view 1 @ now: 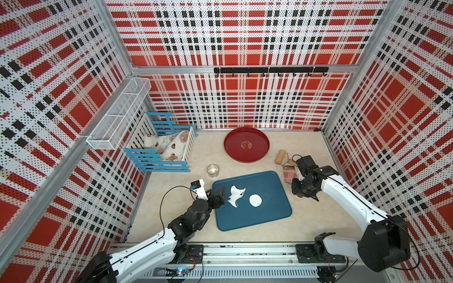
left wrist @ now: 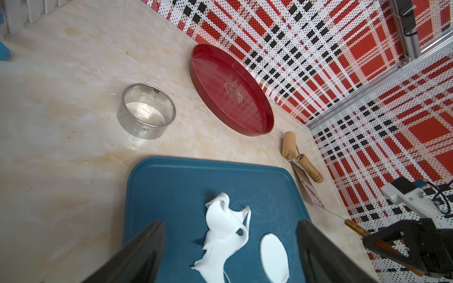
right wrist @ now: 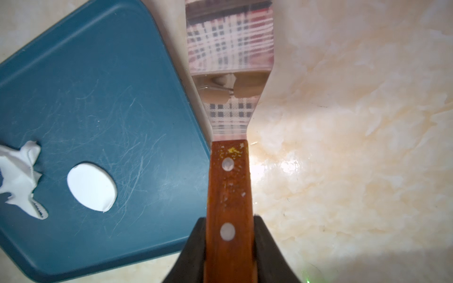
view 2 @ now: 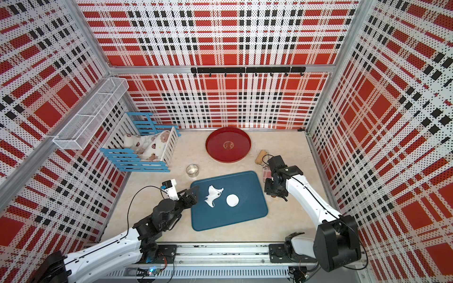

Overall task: Roll out the dumpling wrappers from the dough
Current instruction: Pick up the spatula from the center of the board.

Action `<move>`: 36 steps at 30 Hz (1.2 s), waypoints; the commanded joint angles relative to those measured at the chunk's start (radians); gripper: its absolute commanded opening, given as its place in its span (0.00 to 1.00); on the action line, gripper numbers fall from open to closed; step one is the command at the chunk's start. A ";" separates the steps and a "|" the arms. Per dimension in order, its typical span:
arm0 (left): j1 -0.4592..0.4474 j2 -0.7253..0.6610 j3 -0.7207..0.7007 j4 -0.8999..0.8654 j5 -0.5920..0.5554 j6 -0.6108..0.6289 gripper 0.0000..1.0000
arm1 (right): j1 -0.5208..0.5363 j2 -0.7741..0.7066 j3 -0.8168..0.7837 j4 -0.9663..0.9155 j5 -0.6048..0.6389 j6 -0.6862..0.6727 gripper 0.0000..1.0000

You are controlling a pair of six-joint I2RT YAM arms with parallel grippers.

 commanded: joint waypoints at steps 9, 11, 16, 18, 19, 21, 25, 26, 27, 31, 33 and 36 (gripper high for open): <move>0.007 0.030 0.073 -0.002 0.019 0.031 0.89 | -0.003 -0.116 0.091 -0.055 -0.023 -0.008 0.00; 0.007 0.034 0.074 0.000 0.019 0.031 0.89 | -0.003 -0.126 0.100 -0.060 -0.022 -0.010 0.00; 0.007 0.041 0.076 0.004 0.024 0.028 0.89 | -0.003 -0.141 0.117 -0.059 -0.040 -0.019 0.00; 0.007 0.040 0.077 0.004 0.024 0.027 0.88 | -0.003 -0.149 0.121 -0.054 -0.052 -0.022 0.00; 0.007 0.040 0.077 0.004 0.024 0.028 0.89 | -0.003 -0.153 0.126 -0.052 -0.054 -0.022 0.00; 0.007 0.038 0.077 0.006 0.024 0.028 0.89 | -0.003 -0.157 0.131 -0.051 -0.060 -0.027 0.00; 0.008 0.041 0.084 0.020 0.033 0.031 0.89 | -0.003 -0.193 0.126 0.041 -0.142 -0.068 0.00; 0.010 0.040 0.087 0.027 0.037 0.031 0.89 | -0.002 -0.208 0.119 0.076 -0.165 -0.075 0.00; 0.013 0.042 0.091 0.034 0.051 0.034 0.90 | -0.003 -0.224 0.113 0.117 -0.194 -0.083 0.00; 0.050 0.055 0.116 0.063 0.142 0.028 0.91 | 0.004 -0.244 0.078 0.276 -0.287 -0.105 0.00; 0.074 0.065 0.134 0.070 0.198 0.022 0.91 | 0.024 -0.234 0.071 0.329 -0.306 -0.117 0.00; 0.116 0.077 0.160 0.080 0.281 0.004 0.93 | 0.111 -0.211 0.076 0.396 -0.267 -0.155 0.00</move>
